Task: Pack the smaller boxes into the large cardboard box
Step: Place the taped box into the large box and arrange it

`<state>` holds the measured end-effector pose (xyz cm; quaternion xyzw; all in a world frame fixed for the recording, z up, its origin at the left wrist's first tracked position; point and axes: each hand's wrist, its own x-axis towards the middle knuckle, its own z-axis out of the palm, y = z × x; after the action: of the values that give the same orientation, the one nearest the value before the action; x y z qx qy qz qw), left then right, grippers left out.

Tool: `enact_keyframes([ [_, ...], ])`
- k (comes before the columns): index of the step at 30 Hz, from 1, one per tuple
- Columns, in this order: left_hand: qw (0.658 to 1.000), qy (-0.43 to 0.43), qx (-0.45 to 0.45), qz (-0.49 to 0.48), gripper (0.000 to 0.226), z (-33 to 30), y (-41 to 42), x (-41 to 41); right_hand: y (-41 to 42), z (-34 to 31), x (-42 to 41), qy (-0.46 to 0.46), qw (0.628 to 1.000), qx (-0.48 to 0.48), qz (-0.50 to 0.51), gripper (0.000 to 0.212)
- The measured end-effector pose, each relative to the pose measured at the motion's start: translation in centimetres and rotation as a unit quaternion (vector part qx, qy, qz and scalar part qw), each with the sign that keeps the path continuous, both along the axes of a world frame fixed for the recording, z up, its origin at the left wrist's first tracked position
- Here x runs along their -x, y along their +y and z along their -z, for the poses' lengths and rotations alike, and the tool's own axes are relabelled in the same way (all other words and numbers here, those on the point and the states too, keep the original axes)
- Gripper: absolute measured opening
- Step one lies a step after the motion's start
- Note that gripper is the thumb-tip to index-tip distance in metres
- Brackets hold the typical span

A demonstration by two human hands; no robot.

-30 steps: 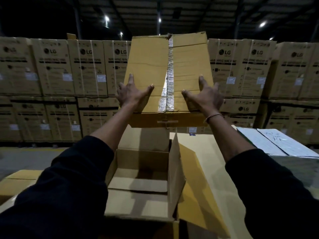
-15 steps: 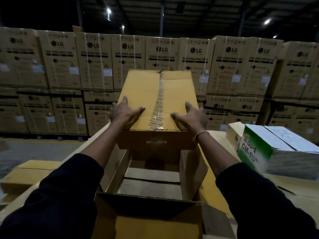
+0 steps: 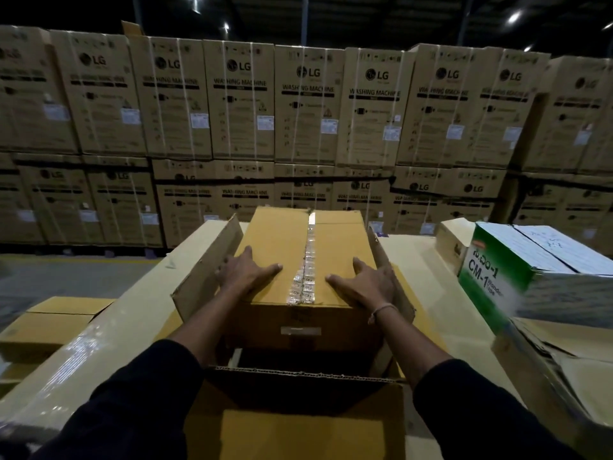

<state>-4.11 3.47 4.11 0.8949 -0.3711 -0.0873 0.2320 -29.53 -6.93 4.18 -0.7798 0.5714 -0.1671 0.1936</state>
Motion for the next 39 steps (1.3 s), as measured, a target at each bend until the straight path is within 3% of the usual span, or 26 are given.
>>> enact_keyframes([
  [16, 0.992, -0.03, -0.107, 0.062, 0.104, 5.8, 0.9, -2.0, 0.9, 5.9, 0.1, 0.06, 0.997, -0.037, -0.027, 0.104],
  [21, 0.982, 0.035, -0.165, 0.082, 0.124, 7.1, 0.3, -2.1, -0.2, 6.9, -0.6, 0.081, 0.989, -0.103, -0.061, 0.105],
  [25, 0.962, 0.079, -0.245, 0.092, 0.125, 9.6, 0.7, -1.7, -0.7, 9.3, -0.4, 0.136, 0.965, -0.205, -0.089, 0.102],
  [30, 0.938, -0.024, -0.326, 0.117, 0.101, 10.3, 0.6, -0.5, -0.5, 9.9, -0.6, 0.219, 0.949, -0.198, -0.115, 0.099],
  [34, 0.899, -0.111, -0.354, 0.233, 0.071, 8.4, -0.9, 1.4, 0.1, 8.3, -1.4, 0.278, 0.938, -0.155, -0.14, 0.083],
  [39, 0.833, -0.144, -0.374, 0.381, 0.097, 7.3, -4.0, 4.7, -0.3, 7.3, -2.1, 0.321, 0.913, -0.168, -0.189, 0.105],
])
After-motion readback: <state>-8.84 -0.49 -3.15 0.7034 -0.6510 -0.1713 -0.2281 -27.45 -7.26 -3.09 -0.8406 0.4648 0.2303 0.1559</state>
